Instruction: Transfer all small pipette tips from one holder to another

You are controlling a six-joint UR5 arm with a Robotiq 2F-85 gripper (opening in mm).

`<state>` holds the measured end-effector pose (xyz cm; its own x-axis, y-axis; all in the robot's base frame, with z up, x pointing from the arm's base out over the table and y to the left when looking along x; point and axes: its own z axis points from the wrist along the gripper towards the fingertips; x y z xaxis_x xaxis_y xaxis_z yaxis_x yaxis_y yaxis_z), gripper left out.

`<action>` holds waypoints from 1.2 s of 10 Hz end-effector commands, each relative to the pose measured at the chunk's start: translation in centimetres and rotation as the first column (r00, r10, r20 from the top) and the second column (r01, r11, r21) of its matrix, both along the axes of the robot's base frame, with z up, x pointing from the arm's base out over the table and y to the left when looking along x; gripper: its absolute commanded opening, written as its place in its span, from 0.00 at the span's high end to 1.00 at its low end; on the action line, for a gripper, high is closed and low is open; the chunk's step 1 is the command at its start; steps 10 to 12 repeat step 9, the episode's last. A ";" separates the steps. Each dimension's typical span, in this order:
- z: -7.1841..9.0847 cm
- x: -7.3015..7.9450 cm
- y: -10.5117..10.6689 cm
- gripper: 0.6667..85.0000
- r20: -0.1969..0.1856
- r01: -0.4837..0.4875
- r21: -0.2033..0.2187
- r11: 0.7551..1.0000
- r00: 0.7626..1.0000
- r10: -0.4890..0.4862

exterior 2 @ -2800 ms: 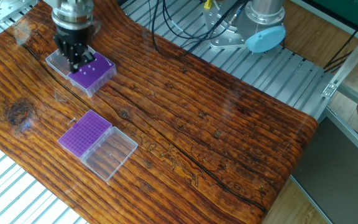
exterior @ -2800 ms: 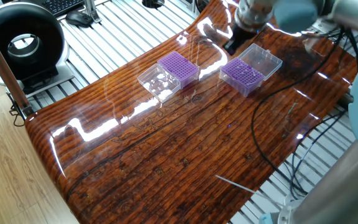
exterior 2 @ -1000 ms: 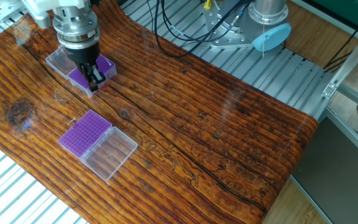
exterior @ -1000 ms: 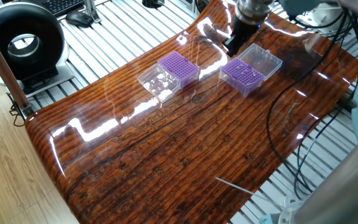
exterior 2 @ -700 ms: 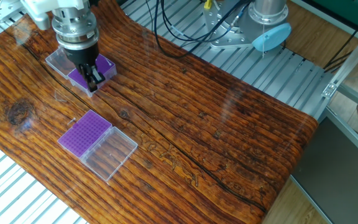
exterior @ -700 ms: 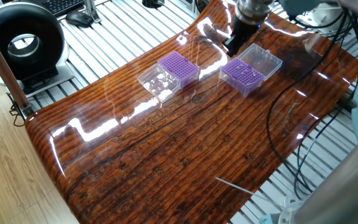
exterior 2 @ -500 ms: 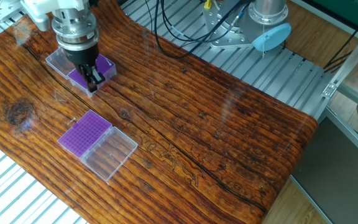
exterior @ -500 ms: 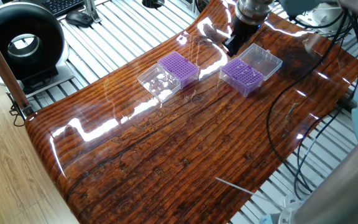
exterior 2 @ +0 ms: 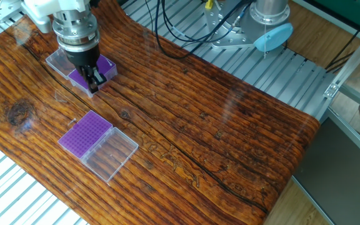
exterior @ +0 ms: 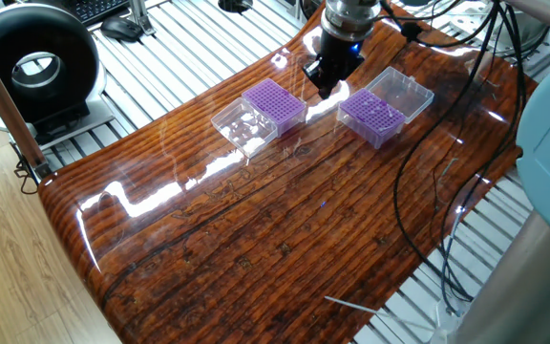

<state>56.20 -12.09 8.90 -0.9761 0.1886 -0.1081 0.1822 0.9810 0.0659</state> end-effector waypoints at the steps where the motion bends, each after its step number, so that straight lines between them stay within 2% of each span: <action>1: 0.1 -0.2 0.4 1.00 -0.005 -0.004 0.018 1.000 1.000 0.004; 3: 0.1 -0.2 -0.2 1.00 -0.007 0.002 -0.004 1.000 1.000 -0.002; 5: 0.2 -0.1 -0.1 1.00 0.002 -0.001 0.000 1.000 1.000 0.001; 12: 0.3 -0.3 -0.2 1.00 -0.001 -0.004 -0.006 1.000 1.000 0.004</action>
